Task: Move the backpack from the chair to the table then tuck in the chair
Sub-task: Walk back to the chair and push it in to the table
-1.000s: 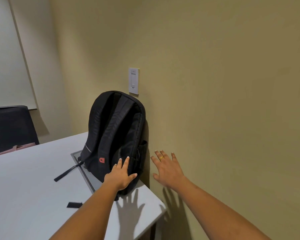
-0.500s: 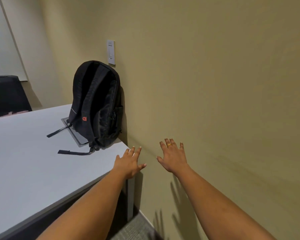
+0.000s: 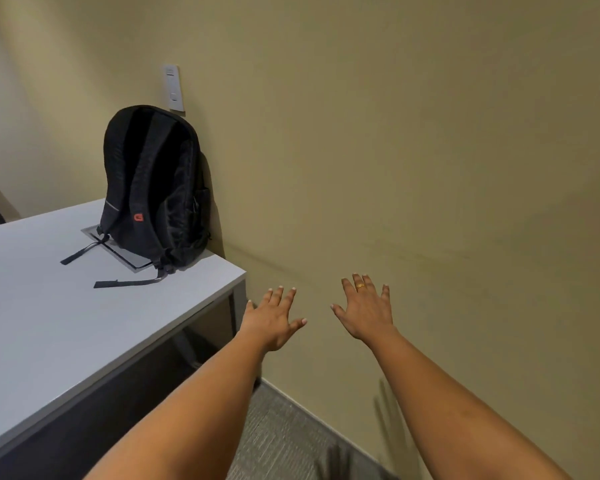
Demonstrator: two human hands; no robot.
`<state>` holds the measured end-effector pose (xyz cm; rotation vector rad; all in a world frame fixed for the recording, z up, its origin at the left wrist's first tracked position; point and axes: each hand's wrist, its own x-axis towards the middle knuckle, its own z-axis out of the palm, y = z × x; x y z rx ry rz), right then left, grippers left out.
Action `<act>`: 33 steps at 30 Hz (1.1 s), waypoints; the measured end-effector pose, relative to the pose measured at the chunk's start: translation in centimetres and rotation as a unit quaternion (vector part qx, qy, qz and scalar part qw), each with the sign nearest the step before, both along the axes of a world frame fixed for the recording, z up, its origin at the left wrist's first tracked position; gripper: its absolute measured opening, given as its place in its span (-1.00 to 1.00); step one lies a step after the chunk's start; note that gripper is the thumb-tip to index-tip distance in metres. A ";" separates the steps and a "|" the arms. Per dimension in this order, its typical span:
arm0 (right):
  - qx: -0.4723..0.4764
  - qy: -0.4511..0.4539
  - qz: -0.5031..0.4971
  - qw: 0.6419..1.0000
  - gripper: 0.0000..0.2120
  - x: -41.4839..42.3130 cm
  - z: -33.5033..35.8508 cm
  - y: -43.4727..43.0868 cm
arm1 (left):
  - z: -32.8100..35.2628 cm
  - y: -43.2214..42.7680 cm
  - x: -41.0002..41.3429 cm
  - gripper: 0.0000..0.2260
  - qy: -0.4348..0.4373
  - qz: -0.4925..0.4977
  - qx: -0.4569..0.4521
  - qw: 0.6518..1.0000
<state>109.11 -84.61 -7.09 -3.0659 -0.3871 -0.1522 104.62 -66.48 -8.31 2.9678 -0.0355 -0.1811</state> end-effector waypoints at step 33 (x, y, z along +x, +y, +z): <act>0.005 0.029 -0.184 0.982 -0.40 -48.1 -3.3 -10.5 | -2.2 -9.1 -42.2 -0.37 0.061 -0.161 -0.020 0.985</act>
